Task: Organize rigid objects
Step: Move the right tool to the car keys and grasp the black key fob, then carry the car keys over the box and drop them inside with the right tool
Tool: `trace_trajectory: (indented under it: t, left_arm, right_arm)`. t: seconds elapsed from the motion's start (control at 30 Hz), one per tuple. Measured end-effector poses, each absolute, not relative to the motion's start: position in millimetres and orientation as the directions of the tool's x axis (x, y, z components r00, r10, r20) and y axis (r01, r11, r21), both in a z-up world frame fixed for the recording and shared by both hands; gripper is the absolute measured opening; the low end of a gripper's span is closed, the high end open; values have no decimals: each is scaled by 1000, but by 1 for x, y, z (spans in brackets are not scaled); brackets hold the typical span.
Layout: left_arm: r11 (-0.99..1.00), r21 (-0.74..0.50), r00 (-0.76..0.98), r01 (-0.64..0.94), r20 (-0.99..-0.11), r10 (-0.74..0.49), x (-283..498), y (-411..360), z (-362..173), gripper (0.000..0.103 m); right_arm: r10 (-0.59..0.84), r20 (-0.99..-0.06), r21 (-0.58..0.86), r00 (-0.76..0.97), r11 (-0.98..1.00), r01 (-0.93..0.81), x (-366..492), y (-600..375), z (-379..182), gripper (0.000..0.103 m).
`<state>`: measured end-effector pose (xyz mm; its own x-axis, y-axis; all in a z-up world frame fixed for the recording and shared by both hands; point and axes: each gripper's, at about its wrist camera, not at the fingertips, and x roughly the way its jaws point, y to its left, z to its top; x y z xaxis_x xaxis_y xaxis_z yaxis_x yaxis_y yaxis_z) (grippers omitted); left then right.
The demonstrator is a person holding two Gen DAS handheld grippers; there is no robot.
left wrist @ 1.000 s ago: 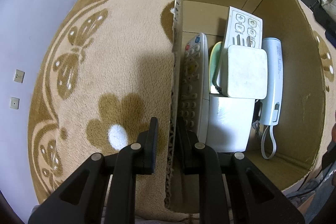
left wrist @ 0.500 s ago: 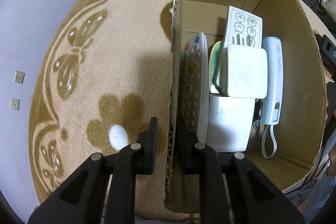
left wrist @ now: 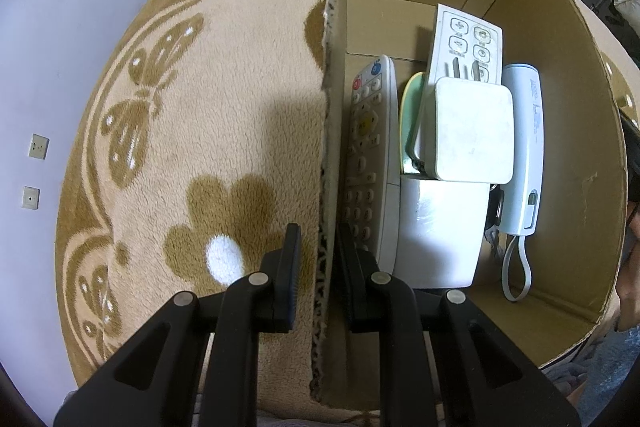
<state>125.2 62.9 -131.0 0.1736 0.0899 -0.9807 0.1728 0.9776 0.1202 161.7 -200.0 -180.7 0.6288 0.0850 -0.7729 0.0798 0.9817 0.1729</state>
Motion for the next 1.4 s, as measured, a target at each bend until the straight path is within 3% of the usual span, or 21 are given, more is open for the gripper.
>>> trace_trajectory:
  t: [0.13,0.2,0.23,0.27,0.9,1.4]
  left_arm:
    - [978,116,172,171,-981,86,125,64,-131,17]
    - [979,114,170,170,-982,84,126,64,-131,17]
    - [979,115,171,170,-982,85,126,64,-131,17]
    - [978,117,171,171,-981,87,126,64,-131,17]
    - [977,122,173,174,-981,91,126,65,-131,17]
    - [977,123,174,176,-980,92,126,63,-131,17]
  right_arm:
    - [57,-788,121,613,991,64,163,-191,-187,52]
    - [58,-791,120,609,991,61,163,-191,-187,45]
    - [43,-794,105,606,992,66,162,-191,-187,31]
    - [22,-797,82,604,994,73,162,-191,-187,30]
    - [-2,-737,131,675,981,146,141,-201,-133,30]
    - [94,-622,185,778,982,29,126,-169,-71,30]
